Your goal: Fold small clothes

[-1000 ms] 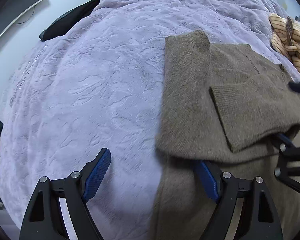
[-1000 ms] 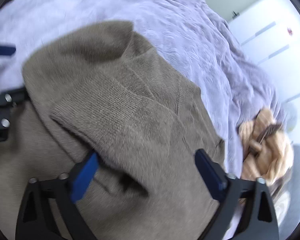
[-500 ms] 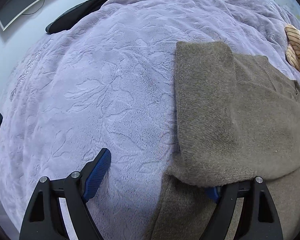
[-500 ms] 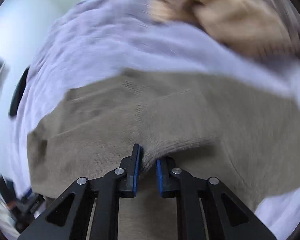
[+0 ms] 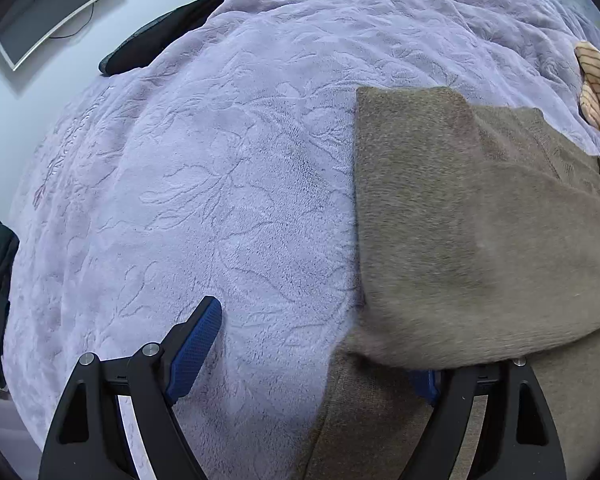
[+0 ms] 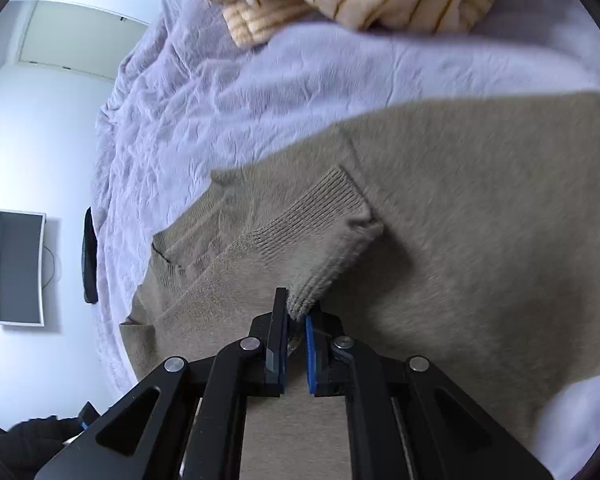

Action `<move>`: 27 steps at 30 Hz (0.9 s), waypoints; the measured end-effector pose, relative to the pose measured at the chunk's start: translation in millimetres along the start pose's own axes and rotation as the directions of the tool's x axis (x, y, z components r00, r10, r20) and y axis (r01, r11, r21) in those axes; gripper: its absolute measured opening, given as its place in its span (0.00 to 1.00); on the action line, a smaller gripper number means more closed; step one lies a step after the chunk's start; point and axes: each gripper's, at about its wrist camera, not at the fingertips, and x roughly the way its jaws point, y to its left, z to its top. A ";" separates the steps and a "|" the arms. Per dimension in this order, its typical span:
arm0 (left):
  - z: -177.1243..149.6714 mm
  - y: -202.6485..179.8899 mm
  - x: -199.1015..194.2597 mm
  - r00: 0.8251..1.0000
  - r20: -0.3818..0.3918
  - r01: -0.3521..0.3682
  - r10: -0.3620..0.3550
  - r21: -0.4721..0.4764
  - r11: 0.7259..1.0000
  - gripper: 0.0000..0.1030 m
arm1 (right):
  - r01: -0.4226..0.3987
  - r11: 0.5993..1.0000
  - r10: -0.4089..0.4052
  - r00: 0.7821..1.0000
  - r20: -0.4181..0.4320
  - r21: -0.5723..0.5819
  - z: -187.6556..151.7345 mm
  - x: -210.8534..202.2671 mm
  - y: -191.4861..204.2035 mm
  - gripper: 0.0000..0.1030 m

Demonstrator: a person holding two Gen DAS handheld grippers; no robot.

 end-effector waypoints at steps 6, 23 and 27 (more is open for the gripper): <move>-1.8 4.3 0.3 1.000 0.005 -0.031 0.031 0.016 0.999 0.94 | 0.068 0.998 -0.068 0.998 -0.020 -0.004 -3.6 4.4 -38.1 0.08; 5.0 32.9 -57.9 0.997 0.036 0.064 -0.063 -0.024 0.998 0.94 | 0.158 0.987 -0.158 0.985 -0.070 0.000 -52.0 -58.2 -67.6 0.43; 34.9 -1.3 -41.0 0.993 0.038 0.110 -0.111 0.021 0.994 0.94 | 0.175 0.982 -0.181 0.979 -0.091 -0.078 -74.9 -64.5 -58.6 0.43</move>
